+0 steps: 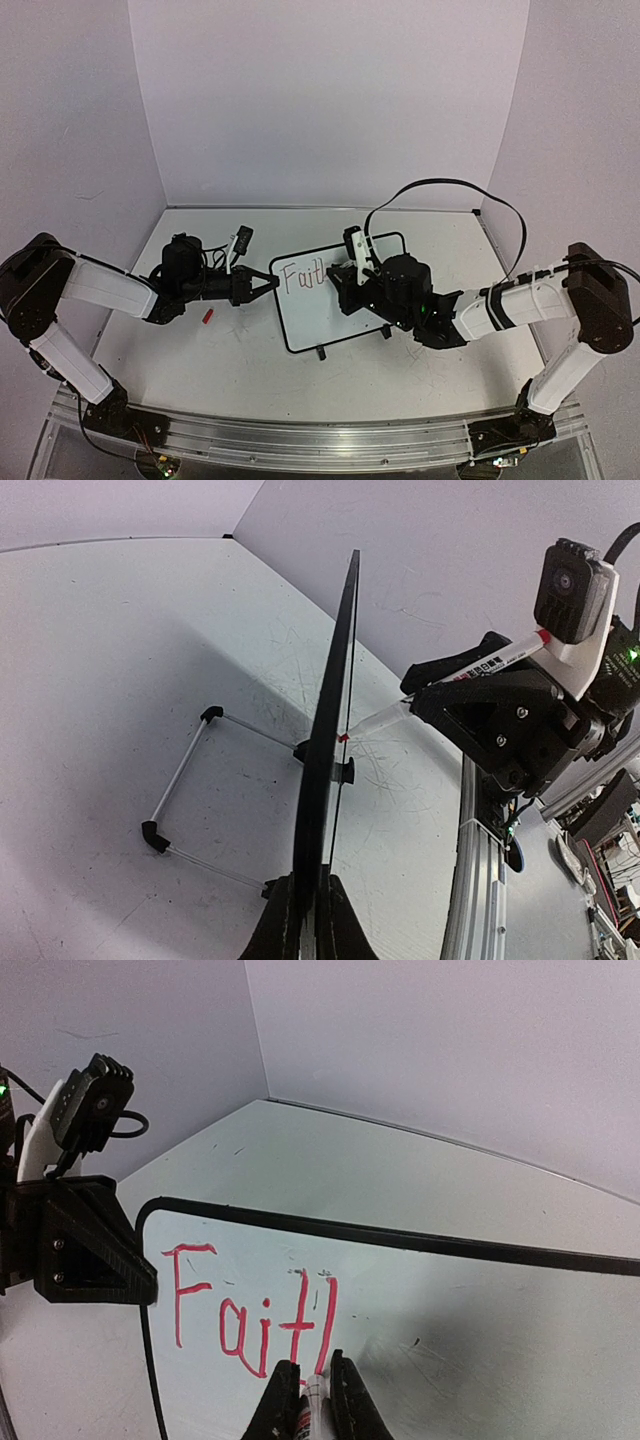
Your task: Write a sentence on the whiteboard
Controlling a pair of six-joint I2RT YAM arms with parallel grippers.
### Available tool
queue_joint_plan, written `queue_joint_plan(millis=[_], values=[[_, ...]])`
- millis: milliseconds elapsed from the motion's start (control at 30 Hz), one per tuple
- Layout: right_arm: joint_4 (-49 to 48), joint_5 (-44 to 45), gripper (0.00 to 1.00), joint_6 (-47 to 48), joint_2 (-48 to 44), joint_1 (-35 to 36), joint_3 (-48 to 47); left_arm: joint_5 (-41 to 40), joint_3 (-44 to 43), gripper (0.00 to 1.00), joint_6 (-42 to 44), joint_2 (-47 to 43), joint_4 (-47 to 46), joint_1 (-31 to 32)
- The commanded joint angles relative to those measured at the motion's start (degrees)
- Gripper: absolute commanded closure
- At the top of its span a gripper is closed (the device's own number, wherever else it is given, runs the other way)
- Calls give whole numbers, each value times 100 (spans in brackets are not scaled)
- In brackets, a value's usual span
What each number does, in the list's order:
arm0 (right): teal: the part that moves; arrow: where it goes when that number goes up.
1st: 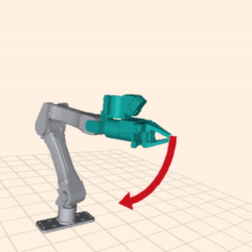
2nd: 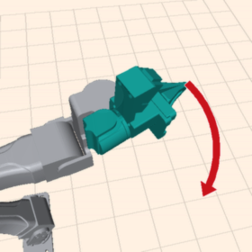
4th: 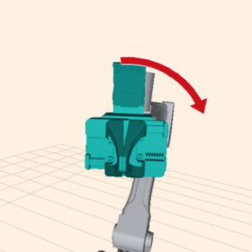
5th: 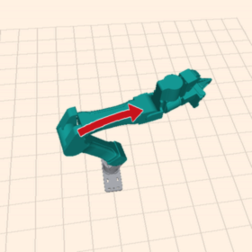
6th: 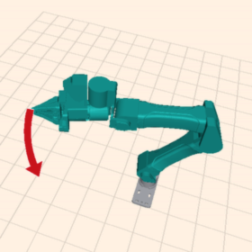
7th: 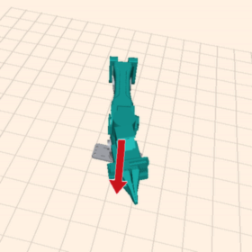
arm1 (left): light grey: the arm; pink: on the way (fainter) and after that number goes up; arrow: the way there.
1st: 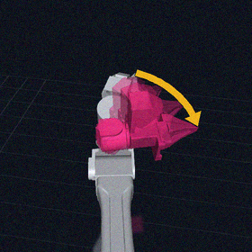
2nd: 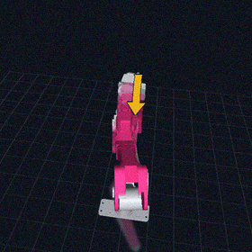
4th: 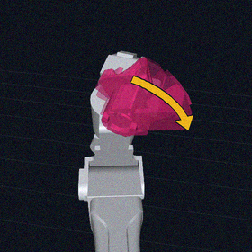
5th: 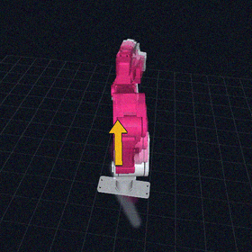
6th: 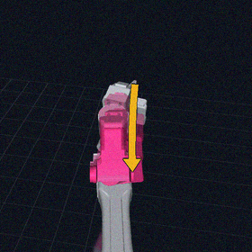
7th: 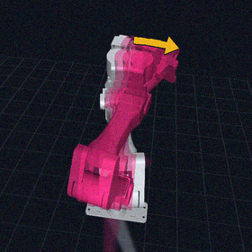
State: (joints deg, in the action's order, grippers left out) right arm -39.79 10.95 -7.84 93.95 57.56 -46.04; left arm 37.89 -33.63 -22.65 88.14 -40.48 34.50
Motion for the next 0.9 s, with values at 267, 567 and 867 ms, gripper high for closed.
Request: queue_joint_plan(millis=[267, 567, 867], values=[[3, 378, 100, 117, -28, -53, -288, 68, -141, 100, 117, -182, -115, 16], [-24, 437, 100, 190, 38, -130, -468, 43, -97, 100, 121, -227, -114, 13], [-15, 726, 100, 144, -24, -157, -441, 39, -83, 100, 130, -240, -106, 14]])
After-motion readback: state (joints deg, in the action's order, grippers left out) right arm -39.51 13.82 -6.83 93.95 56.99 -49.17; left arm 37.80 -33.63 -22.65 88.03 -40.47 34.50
